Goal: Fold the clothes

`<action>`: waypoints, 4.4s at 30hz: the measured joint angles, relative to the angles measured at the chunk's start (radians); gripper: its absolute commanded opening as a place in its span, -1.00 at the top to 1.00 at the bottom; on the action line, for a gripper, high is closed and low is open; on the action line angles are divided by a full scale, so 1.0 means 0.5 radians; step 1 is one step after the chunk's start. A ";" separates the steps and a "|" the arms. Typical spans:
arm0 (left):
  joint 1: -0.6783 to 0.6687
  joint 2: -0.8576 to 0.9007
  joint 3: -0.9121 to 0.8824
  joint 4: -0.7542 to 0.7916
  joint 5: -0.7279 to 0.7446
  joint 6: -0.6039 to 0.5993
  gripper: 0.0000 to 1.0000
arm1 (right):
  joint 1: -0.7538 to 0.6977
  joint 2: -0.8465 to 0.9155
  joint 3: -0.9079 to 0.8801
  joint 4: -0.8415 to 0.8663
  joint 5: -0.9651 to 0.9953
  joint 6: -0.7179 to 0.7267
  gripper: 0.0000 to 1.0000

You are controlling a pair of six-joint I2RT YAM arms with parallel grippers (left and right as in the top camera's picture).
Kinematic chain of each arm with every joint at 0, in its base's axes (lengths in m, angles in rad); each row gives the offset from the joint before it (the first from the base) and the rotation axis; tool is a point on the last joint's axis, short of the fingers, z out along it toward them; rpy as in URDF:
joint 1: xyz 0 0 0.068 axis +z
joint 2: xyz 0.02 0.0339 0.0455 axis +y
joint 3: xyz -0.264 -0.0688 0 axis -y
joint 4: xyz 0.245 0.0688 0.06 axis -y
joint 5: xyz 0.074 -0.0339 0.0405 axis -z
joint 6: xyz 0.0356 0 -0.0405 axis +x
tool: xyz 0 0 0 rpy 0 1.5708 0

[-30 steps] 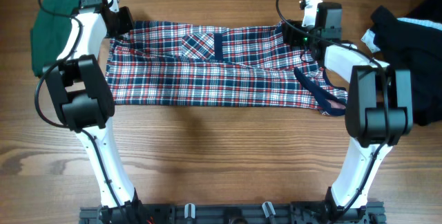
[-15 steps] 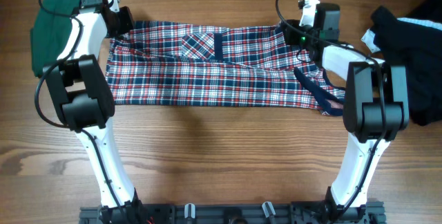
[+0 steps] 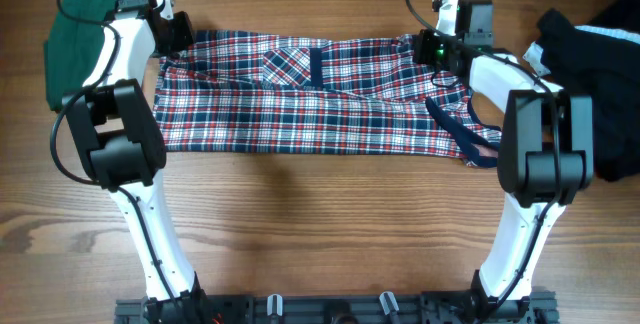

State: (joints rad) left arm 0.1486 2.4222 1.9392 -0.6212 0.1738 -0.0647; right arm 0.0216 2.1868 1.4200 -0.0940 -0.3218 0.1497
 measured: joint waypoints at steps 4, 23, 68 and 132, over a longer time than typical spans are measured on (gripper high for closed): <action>0.000 -0.010 0.000 -0.042 0.000 0.000 0.92 | -0.023 -0.106 0.109 -0.275 0.000 -0.026 0.91; -0.013 -0.385 0.000 -0.205 -0.001 0.000 0.92 | -0.168 -0.380 0.179 -0.934 -0.022 -0.095 0.91; -0.024 -0.388 0.000 -0.423 -0.205 0.000 0.92 | -0.168 -0.433 0.180 -1.311 -0.180 -0.154 0.91; 0.125 -0.419 -0.034 -1.276 -0.246 0.005 -0.61 | -0.395 -0.575 -0.173 -2.168 0.175 -0.009 0.25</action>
State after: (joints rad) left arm 0.2111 2.2127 1.9221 -1.2594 0.0505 -0.0624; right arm -0.1761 1.8996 1.3334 -1.1782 -0.2340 0.1452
